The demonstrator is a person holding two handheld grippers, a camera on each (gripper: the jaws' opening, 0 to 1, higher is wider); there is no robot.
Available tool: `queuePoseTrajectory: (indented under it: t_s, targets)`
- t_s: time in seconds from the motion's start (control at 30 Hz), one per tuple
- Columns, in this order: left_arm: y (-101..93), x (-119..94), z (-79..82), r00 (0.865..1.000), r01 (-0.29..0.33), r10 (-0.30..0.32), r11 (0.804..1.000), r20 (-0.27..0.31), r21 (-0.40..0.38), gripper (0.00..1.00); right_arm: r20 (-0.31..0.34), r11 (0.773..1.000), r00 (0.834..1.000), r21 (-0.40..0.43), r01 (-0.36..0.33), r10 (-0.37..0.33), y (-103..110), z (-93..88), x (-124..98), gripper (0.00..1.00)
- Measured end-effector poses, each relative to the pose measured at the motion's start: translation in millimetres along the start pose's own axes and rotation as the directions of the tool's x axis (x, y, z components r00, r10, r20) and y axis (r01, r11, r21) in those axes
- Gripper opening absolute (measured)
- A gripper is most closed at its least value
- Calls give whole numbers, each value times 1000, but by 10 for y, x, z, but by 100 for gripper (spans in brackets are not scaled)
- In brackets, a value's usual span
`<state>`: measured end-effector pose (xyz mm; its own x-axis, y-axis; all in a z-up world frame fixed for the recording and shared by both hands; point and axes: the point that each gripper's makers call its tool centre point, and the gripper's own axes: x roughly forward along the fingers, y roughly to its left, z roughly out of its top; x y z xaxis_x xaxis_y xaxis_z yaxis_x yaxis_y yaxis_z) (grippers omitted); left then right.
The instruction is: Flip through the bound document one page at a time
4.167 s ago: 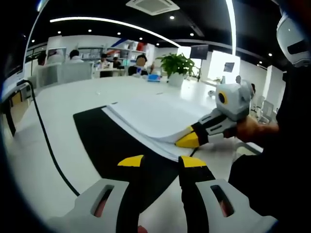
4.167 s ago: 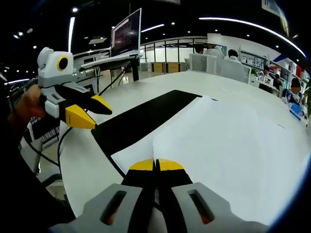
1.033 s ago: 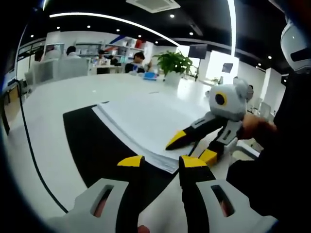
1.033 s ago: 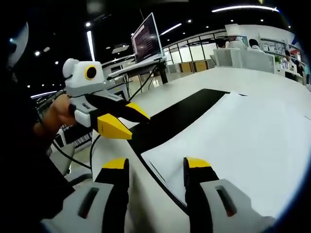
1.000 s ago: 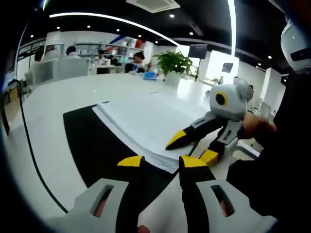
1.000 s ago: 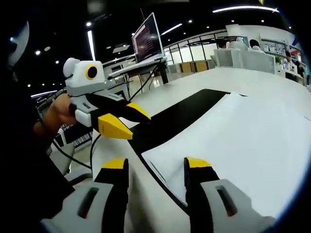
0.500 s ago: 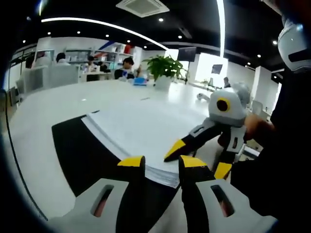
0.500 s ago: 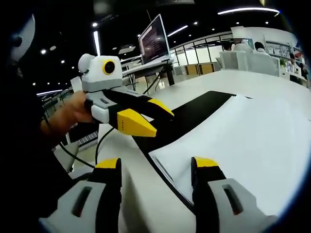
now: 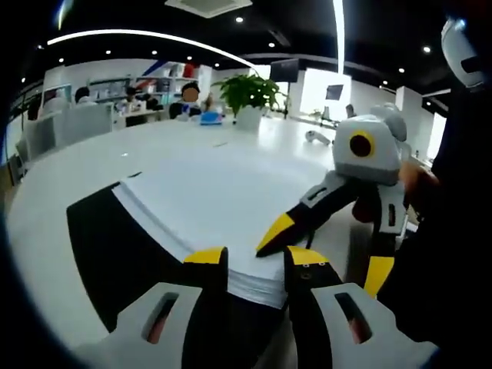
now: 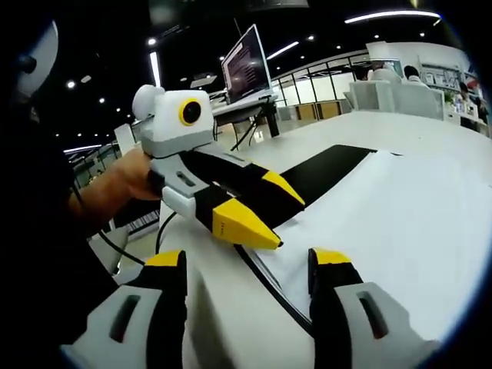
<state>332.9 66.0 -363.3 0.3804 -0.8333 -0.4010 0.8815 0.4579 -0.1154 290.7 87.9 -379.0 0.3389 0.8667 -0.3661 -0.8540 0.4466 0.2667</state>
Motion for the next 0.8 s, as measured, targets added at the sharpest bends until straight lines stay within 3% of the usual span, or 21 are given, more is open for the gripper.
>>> queuePoseTrajectory:
  t_s: [0.3, 0.5, 0.8]
  targets:
    - [-50, 120, -91, 998, 30, -26, 996, -54, 82, 31, -1, 1000, 1000, -3, -1, 1, 8, 0, -7, 63]
    - [-50, 145, -156, 996, 42, -36, 996, -84, 81, 32, 3, 1000, 1000, -12, 2, -2, 25, -6, -5, 65]
    - [-27, 186, -185, 996, 32, -23, 994, -85, 103, 30, 21, 1000, 1000, -11, 3, -3, 28, -3, -9, 65]
